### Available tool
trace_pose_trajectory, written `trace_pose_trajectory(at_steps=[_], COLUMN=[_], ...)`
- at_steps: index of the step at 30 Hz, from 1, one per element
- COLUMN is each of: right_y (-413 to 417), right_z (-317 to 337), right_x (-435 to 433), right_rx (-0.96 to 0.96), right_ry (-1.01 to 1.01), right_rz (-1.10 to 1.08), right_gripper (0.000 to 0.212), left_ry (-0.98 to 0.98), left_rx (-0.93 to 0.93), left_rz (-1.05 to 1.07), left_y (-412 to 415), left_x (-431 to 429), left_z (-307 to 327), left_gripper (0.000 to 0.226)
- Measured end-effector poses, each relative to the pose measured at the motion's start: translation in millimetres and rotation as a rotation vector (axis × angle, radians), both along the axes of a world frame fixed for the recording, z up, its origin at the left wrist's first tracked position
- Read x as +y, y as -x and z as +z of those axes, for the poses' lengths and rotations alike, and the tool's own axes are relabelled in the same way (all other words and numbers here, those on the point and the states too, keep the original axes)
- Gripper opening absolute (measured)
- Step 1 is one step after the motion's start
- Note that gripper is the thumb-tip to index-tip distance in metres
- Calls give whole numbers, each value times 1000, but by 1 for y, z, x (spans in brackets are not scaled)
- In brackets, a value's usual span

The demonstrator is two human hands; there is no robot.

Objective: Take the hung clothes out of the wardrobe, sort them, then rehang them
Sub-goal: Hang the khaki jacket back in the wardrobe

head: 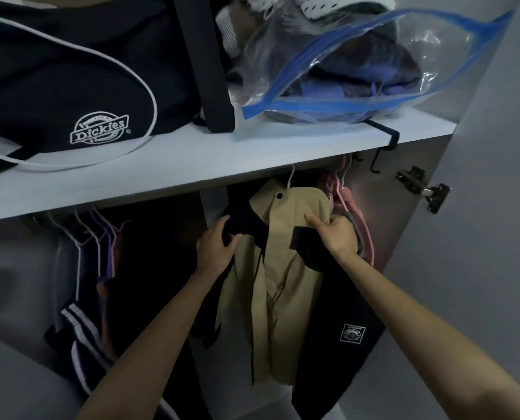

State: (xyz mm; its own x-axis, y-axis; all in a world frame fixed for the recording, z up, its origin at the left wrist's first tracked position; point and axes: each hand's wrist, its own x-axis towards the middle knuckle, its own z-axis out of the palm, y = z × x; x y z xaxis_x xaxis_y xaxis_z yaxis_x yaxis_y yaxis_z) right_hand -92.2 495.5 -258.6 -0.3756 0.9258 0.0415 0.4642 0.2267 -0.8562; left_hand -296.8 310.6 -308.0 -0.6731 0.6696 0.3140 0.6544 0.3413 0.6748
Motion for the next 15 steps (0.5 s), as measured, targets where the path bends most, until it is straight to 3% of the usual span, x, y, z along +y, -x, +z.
trace_pose_trajectory(at_steps=[8, 11, 15], right_y=[13, 16, 21], right_z=[-10, -14, -20], right_x=[22, 29, 38], right_rx=[170, 190, 174], right_ry=[101, 105, 113], right_rz=[-164, -175, -195], right_gripper=[45, 46, 32], left_ry=[46, 65, 69], left_rx=[-45, -52, -49], left_rz=[-5, -16, -7], left_y=[17, 24, 29], left_x=[3, 6, 10], left_z=[-12, -14, -13], left_gripper=[58, 59, 58])
